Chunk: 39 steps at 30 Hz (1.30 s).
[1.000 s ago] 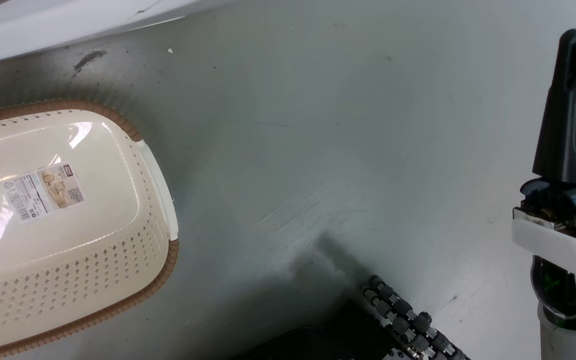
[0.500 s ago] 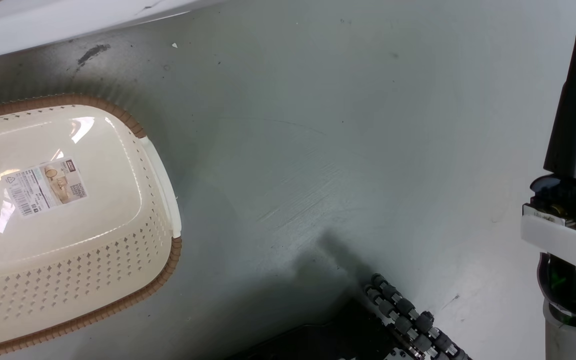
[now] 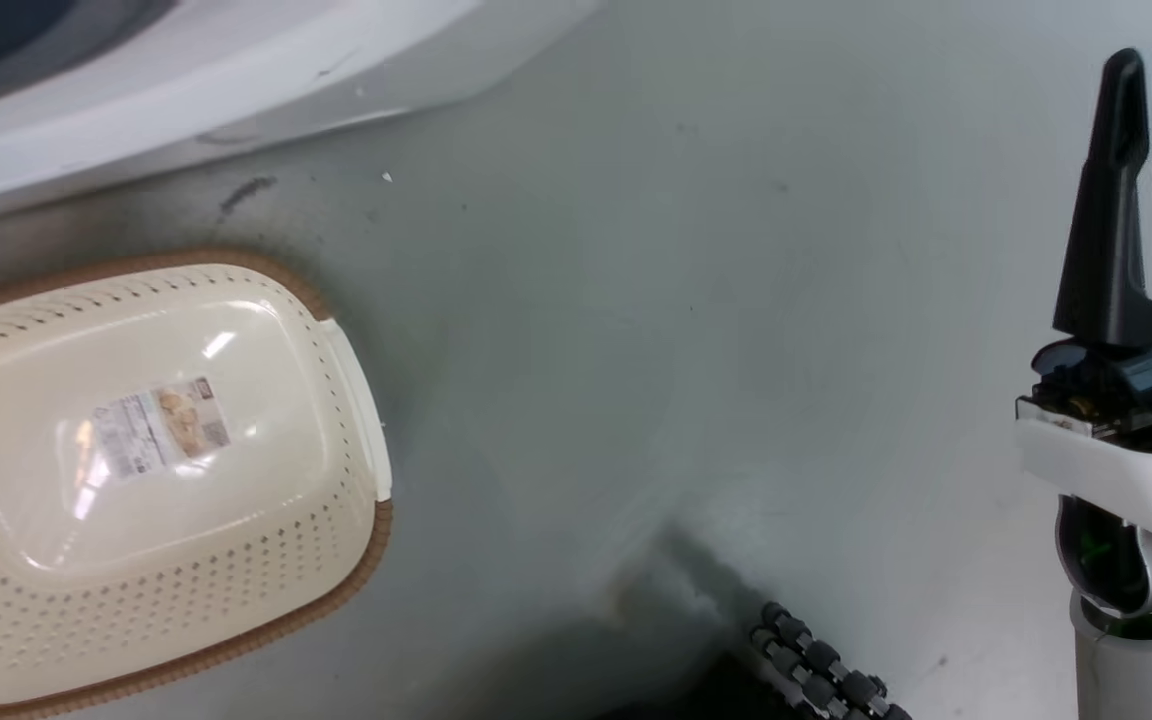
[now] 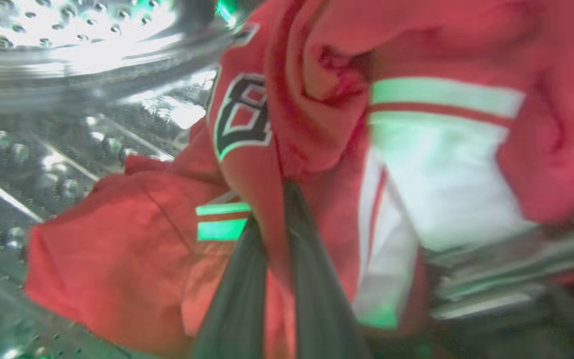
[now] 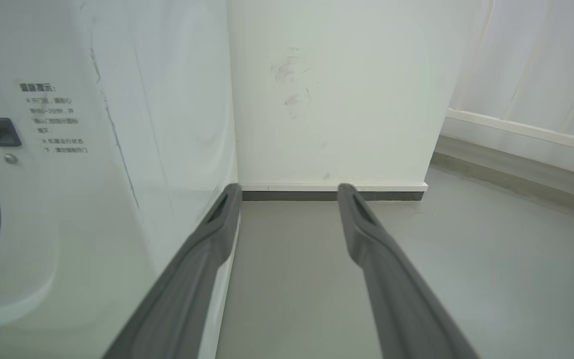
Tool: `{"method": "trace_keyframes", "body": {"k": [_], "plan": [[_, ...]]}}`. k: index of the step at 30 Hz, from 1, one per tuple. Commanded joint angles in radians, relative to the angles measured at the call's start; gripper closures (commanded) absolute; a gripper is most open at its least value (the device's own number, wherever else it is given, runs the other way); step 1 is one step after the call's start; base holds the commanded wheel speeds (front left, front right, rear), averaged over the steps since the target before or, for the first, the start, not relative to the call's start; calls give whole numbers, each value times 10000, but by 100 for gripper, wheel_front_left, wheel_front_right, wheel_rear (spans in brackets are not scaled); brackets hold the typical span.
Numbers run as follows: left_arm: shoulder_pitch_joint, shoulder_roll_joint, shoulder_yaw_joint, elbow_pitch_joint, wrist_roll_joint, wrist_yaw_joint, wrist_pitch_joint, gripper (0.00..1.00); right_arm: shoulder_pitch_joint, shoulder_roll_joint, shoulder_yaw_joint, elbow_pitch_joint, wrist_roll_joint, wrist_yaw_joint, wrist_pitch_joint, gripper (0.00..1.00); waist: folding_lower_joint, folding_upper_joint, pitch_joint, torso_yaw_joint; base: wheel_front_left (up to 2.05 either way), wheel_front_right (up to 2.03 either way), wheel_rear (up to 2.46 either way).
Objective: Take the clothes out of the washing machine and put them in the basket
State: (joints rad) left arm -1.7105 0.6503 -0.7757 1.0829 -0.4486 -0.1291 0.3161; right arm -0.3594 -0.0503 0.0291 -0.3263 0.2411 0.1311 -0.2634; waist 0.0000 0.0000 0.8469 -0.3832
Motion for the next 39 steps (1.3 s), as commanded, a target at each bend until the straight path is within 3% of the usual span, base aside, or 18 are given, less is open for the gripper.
{"method": "trace_keyframes", "body": {"k": [1,12,25,32,39], "plan": [[325,-188,-124,-41,-128,-3,-323,100,178,1,-4,84,-147,-7,-21,0,0,0,-715,346,0,0,0],[3231,-884,-506,-226,-1197,-3,-2664,100,967,-2,98,699,-948,-7,-21,0,0,0,-2935,1247,0,0,0],[6803,-1798,-231,-284,-2236,101,-5171,100,2081,-2,204,1172,-1650,-7,-21,0,0,0,-5125,2108,0,0,0],[7929,-1977,-172,-865,-2280,326,-5707,100,2631,-3,252,1368,-1876,-7,-21,0,0,0,-6141,2473,0,0,0],[9852,-1810,276,-2865,-2293,959,-5829,100,3300,1,161,1541,-1979,-7,-21,0,0,0,-7144,2779,0,0,0]]}}
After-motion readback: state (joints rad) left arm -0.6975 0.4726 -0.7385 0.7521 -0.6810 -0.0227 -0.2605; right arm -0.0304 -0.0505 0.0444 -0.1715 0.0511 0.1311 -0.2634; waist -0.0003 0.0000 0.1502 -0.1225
